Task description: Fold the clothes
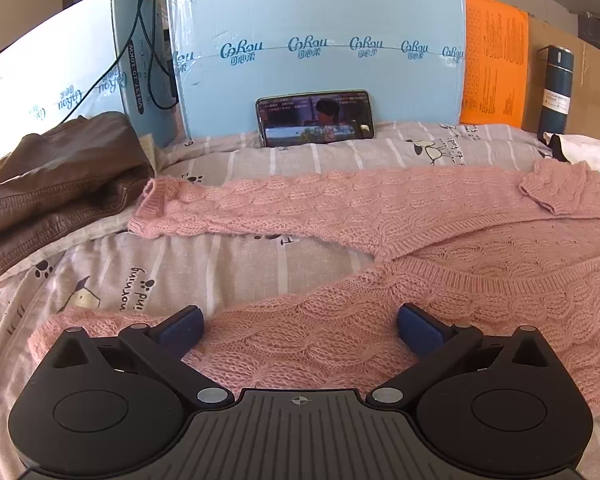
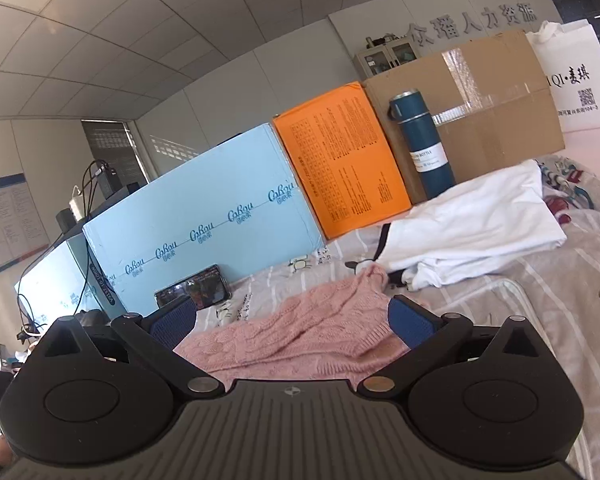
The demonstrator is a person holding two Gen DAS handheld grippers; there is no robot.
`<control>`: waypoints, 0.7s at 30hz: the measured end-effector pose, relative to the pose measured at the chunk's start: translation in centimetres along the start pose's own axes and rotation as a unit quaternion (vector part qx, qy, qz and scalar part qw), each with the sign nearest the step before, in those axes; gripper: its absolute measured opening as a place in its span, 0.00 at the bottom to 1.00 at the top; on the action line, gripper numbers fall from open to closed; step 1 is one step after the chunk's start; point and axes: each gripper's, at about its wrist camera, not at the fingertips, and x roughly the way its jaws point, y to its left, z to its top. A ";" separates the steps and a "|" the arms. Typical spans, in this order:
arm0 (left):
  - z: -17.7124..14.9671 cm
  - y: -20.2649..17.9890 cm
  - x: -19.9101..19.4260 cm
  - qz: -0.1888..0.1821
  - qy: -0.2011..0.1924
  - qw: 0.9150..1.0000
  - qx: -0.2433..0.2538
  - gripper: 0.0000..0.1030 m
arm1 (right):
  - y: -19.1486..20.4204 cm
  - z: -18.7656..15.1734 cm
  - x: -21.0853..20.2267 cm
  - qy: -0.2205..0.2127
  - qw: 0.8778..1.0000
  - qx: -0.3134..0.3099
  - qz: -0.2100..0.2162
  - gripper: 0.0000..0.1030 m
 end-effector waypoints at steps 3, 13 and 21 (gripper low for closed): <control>0.0 0.0 -0.1 0.000 -0.003 1.000 -0.002 1.00 | -1.6 -2.0 -2.9 0.025 0.999 0.030 -0.021 1.00; 0.5 0.4 -5.7 -0.076 -0.121 0.987 -0.077 1.00 | -1.4 -7.4 -8.6 0.116 0.993 -0.001 0.012 0.97; -1.0 0.4 -6.4 -0.086 -0.115 0.987 -0.073 1.00 | 0.7 -9.2 -8.2 0.177 0.983 -0.038 0.040 0.36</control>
